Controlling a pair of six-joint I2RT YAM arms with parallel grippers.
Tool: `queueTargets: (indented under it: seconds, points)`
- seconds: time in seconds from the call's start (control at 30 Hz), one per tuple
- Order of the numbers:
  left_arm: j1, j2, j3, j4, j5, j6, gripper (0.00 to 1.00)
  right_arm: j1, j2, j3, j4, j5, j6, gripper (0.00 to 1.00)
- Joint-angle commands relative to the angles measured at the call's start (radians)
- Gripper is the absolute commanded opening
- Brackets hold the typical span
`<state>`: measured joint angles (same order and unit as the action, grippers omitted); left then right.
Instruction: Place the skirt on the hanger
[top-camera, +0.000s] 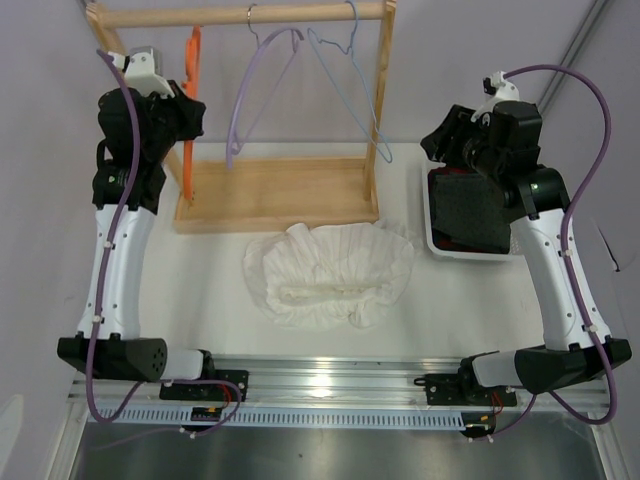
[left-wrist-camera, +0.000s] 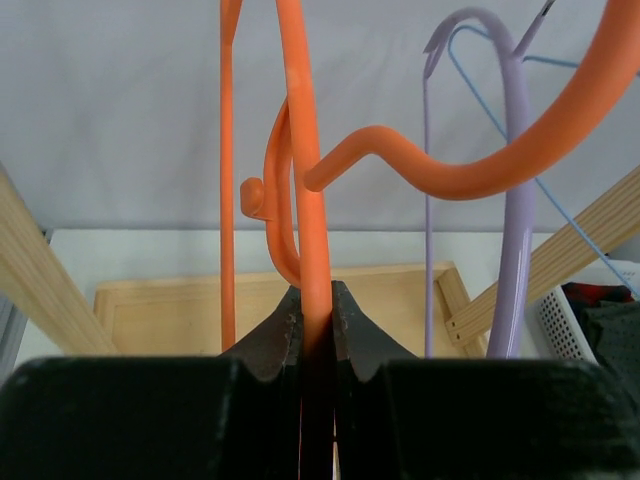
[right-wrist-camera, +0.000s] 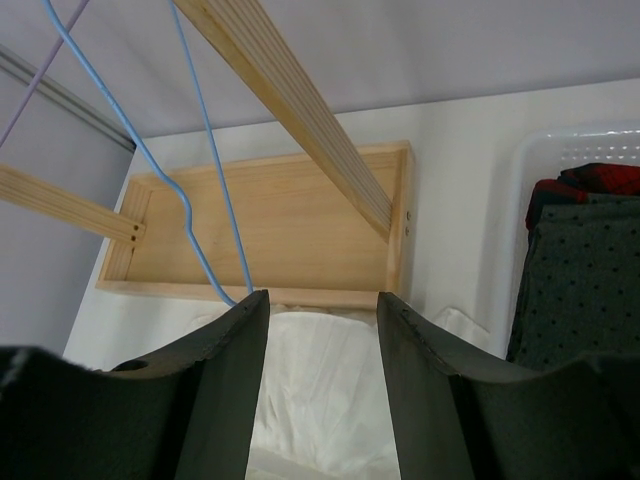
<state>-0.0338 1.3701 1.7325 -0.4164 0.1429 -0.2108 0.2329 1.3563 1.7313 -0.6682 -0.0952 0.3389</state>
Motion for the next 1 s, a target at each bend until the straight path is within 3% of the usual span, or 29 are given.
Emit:
queueTargets:
  seconds: [0.0, 0.2, 0.43, 0.67, 0.97]
  points:
    - [0.009, -0.09, -0.077, -0.018, -0.072, -0.024, 0.0, -0.004, -0.016, -0.001, 0.032, -0.021, -0.009, 0.53]
    - [0.009, -0.222, -0.325, -0.048, -0.1, -0.059, 0.0, -0.004, -0.014, -0.019, 0.012, -0.029, -0.003, 0.53]
    - [0.009, -0.388, -0.604, -0.111, 0.01, -0.079, 0.0, 0.006, -0.023, -0.102, 0.007, -0.038, 0.012, 0.51]
    - [0.006, -0.519, -0.743, -0.189, 0.141, -0.064, 0.0, 0.072, -0.06, -0.226, 0.012, 0.011, 0.017, 0.51]
    - [-0.012, -0.638, -0.783, -0.352, 0.305, -0.009, 0.0, 0.132, -0.118, -0.37, -0.013, 0.045, 0.028, 0.5]
